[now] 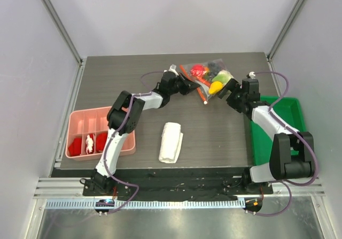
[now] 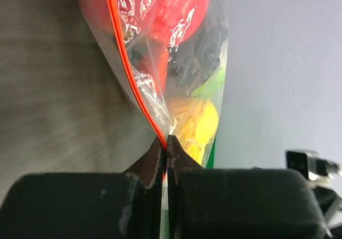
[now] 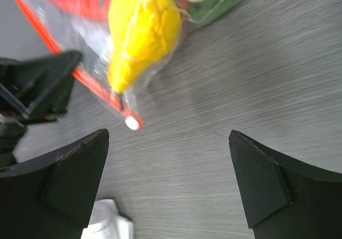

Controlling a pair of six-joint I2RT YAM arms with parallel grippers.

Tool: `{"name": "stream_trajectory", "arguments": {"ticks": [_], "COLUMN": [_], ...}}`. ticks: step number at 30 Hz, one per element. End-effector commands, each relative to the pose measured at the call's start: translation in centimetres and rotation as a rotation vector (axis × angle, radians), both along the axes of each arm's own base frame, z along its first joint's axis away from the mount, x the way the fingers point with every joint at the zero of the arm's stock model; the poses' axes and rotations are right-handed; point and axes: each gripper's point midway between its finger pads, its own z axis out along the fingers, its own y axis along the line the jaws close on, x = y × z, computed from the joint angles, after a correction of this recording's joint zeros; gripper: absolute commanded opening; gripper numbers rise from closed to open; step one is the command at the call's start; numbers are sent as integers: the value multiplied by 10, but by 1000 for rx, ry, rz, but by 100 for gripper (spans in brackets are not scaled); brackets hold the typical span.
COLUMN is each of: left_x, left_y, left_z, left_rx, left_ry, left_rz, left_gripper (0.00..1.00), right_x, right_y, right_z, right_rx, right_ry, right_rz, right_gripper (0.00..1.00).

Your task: Open the zip-top bag and remove the fake food

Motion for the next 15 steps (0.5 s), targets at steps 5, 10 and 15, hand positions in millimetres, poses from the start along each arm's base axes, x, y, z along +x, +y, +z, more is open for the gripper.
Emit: {"name": "stream_trajectory", "arguments": {"ticks": [5, 10, 15], "left_x": [-45, -58, -68], "left_y": [11, 15, 14], "left_z": [88, 100, 115], "left_rx": [-290, -341, -377], "left_ry": [-43, -45, -48], "left_rz": [-60, -71, -71], "left_gripper": [0, 0, 0], "right_x": [13, 2, -8], "right_y": [36, 54, 58], "right_z": [20, 24, 19], "right_rx": [402, 608, 686], "right_ry": [-113, -109, -108], "right_rz": [-12, -15, -43], "right_gripper": [100, 98, 92]}}
